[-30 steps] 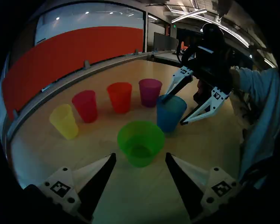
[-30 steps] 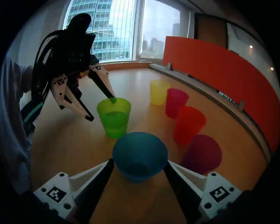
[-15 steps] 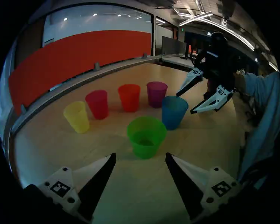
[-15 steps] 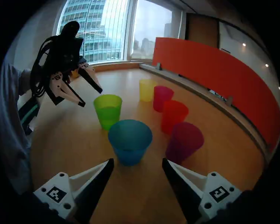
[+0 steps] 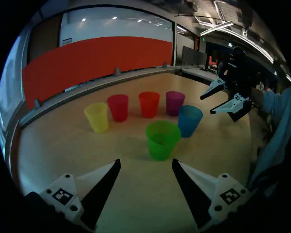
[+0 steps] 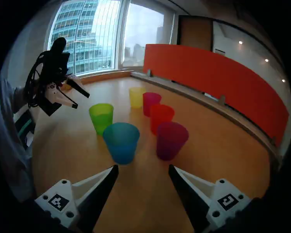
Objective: Pour water
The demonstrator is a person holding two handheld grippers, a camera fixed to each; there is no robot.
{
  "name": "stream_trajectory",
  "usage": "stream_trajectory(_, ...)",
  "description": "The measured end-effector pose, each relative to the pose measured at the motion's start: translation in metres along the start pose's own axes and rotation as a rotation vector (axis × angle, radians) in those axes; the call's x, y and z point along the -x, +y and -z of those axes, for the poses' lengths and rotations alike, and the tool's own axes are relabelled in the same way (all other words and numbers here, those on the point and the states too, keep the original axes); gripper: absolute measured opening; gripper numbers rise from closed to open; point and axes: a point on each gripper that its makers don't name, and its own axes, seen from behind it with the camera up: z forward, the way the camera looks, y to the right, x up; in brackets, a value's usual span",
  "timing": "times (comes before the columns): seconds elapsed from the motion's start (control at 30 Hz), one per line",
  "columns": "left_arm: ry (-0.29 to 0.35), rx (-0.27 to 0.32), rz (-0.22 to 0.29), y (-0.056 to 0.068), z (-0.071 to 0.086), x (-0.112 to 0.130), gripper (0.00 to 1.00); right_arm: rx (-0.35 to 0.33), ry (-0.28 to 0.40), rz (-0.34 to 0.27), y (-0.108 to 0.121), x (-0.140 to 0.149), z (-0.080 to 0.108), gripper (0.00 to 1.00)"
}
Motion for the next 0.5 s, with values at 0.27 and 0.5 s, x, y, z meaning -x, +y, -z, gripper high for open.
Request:
stream_trajectory(0.27,0.097,-0.128,0.050,-0.028,0.018,-0.012,0.99,0.090,0.078,-0.079,0.018,-0.017,0.016,1.00)
stream_trajectory(0.5,0.223,-0.234,0.125,-0.048,0.037,-0.033,0.99,0.179,0.157,-0.154,0.033,-0.034,0.028,1.00)
